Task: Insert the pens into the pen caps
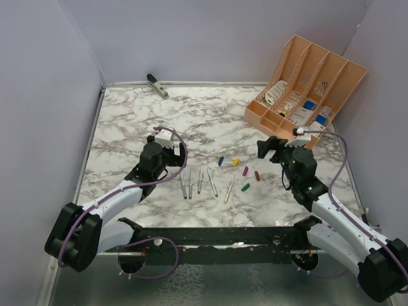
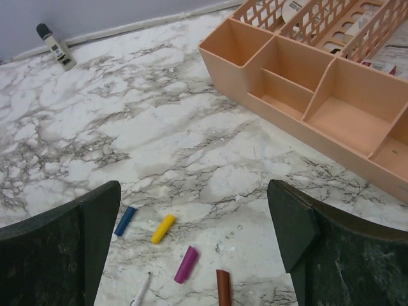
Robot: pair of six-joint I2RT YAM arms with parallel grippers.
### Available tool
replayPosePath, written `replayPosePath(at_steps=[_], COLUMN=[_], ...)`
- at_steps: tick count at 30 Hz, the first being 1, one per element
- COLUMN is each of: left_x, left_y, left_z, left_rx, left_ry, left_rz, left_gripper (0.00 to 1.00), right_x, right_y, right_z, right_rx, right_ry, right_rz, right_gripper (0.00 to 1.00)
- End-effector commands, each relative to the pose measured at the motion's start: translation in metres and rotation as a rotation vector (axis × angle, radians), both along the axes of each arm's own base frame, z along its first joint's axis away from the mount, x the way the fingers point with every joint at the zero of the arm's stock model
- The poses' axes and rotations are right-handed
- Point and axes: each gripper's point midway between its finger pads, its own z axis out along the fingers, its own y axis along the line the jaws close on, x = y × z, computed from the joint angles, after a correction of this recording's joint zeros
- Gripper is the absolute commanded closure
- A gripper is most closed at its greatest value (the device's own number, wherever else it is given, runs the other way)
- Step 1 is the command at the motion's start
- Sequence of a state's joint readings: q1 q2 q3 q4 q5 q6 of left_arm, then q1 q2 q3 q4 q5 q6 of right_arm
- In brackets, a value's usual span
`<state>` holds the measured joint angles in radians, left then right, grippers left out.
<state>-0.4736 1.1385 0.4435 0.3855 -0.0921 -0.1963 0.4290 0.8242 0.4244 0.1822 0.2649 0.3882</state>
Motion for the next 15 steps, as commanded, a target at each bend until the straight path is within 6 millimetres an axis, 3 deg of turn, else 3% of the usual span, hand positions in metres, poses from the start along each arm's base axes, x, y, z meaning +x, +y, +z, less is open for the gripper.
replayPosePath(at_steps=[1,6,10,15], left_x=[0.005,0.001,-0.007,-0.026], left_y=[0.004,0.008,0.007,0.002], left_z=[0.011,0.014,0.013,0.003], left_rx=[-0.012,0.002,-0.031,-0.089], left_ry=[-0.029,-0.046,-0.017,0.071], left_rz=[0.039,0.036,0.035,0.011], left_gripper=[0.02,0.12,0.39,0.45], right_x=[0.005,0.006,0.003,0.011], right_y=[0.001,-0.009,-0.007,-0.008], right_z=[0.007,0.011,0.018,0.008], right_rx=[0.004,0.001,0.033,-0.001], right_ry=[-0.023,-0.090,-0.140,-0.047], right_rz=[-0.007,-0.053,-0.042,-0.067], right_gripper=[0.01,0.01,0.01,0.01])
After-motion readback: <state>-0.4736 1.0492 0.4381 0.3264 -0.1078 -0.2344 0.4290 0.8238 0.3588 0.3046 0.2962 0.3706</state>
